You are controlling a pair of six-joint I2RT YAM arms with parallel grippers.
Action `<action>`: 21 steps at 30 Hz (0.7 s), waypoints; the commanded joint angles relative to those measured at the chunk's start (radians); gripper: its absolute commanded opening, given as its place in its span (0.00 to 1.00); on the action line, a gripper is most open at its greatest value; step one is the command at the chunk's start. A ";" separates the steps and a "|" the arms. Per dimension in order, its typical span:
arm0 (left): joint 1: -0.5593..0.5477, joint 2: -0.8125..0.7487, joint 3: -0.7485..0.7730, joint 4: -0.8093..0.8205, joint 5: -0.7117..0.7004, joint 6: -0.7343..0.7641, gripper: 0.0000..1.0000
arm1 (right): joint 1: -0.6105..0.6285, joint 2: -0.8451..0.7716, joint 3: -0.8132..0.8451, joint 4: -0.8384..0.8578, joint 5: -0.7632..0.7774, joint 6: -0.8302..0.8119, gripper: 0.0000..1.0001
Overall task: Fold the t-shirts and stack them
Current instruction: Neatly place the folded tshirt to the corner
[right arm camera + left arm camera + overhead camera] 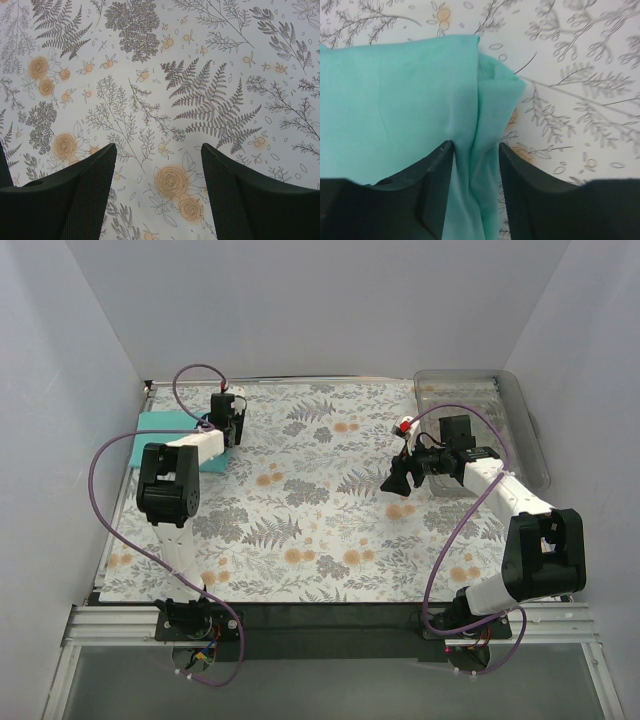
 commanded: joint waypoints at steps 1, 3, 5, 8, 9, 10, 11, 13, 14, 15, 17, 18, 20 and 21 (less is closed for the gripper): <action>-0.002 -0.060 0.114 -0.144 0.090 -0.109 0.42 | -0.005 -0.014 0.003 -0.001 -0.017 -0.012 0.63; -0.002 -0.028 0.177 -0.194 0.096 -0.126 0.47 | -0.005 -0.013 0.003 -0.001 -0.017 -0.012 0.63; -0.002 0.013 0.213 -0.219 0.094 -0.146 0.47 | -0.005 -0.013 0.003 -0.003 -0.017 -0.014 0.63; -0.002 0.070 0.301 -0.279 0.050 -0.165 0.47 | -0.003 -0.016 0.002 -0.003 -0.014 -0.014 0.63; -0.002 0.110 0.341 -0.297 0.041 -0.166 0.47 | -0.003 -0.016 0.002 -0.003 -0.014 -0.014 0.63; -0.002 0.125 0.361 -0.328 0.024 -0.171 0.47 | -0.003 -0.014 0.002 -0.003 -0.013 -0.014 0.63; -0.002 0.141 0.373 -0.342 0.013 -0.179 0.47 | -0.005 -0.014 0.003 -0.003 -0.013 -0.014 0.64; -0.002 0.158 0.382 -0.351 0.014 -0.183 0.47 | -0.003 -0.013 0.003 -0.003 -0.014 -0.014 0.64; -0.002 0.159 0.382 -0.351 0.016 -0.183 0.47 | -0.005 -0.010 0.002 -0.003 -0.014 -0.014 0.64; -0.002 0.162 0.384 -0.351 0.016 -0.185 0.47 | -0.003 -0.010 0.003 -0.003 -0.014 -0.014 0.63; -0.002 0.170 0.387 -0.351 0.018 -0.183 0.47 | -0.005 -0.007 0.003 -0.003 -0.014 -0.014 0.63; -0.002 0.173 0.390 -0.351 0.015 -0.182 0.46 | -0.005 -0.007 0.003 -0.003 -0.014 -0.014 0.64; -0.002 0.188 0.401 -0.354 -0.002 -0.180 0.45 | -0.003 -0.005 0.003 -0.003 -0.014 -0.014 0.64; -0.002 0.195 0.405 -0.354 -0.010 -0.180 0.44 | -0.003 -0.005 0.003 -0.003 -0.014 -0.014 0.64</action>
